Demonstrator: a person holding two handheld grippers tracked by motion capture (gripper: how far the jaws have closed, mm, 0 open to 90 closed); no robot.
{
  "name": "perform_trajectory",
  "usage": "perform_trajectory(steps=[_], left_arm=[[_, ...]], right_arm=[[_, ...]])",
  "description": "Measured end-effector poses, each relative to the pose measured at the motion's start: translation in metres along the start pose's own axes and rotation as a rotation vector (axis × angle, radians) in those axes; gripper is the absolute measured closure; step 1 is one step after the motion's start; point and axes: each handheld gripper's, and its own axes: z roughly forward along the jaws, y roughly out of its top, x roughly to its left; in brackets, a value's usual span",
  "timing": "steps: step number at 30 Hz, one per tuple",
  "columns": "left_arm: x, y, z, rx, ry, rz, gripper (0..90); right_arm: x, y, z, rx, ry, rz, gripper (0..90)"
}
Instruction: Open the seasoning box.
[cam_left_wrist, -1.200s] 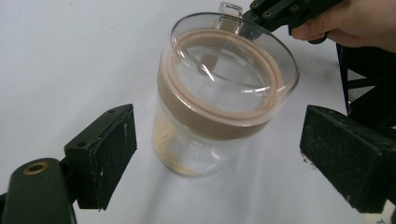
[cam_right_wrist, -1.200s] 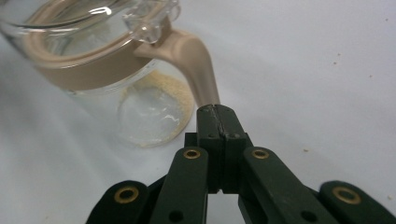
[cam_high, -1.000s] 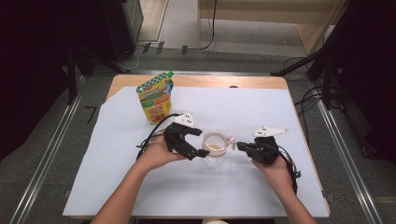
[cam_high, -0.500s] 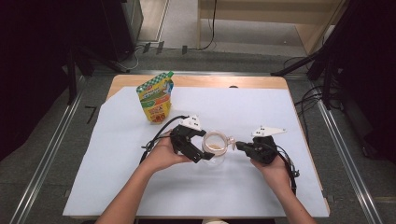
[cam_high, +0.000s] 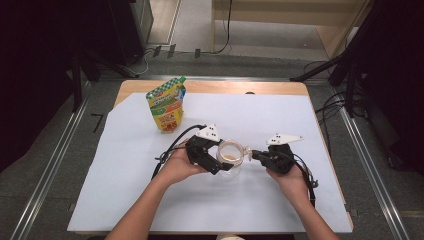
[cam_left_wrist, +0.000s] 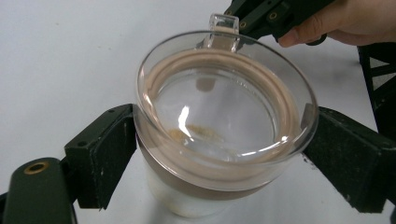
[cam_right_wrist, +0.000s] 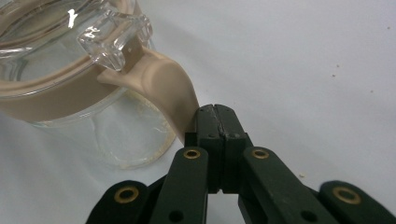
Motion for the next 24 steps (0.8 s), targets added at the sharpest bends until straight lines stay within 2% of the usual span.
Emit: perform_trajectory(steps=[11,18,24], left_arm=[[-0.003,0.002,-0.003,-0.014,0.02,0.018,13.0],[-0.004,0.004,-0.005,-0.024,0.024,0.015,13.1],[-0.003,0.011,-0.012,-0.053,-0.001,-0.005,14.0]], right_arm=[[0.001,0.0,0.0,0.001,-0.007,0.0,90.0],[0.002,0.0,0.0,0.002,-0.008,0.0,90.0],[0.002,0.0,-0.001,-0.001,-0.009,-0.001,90.0]])
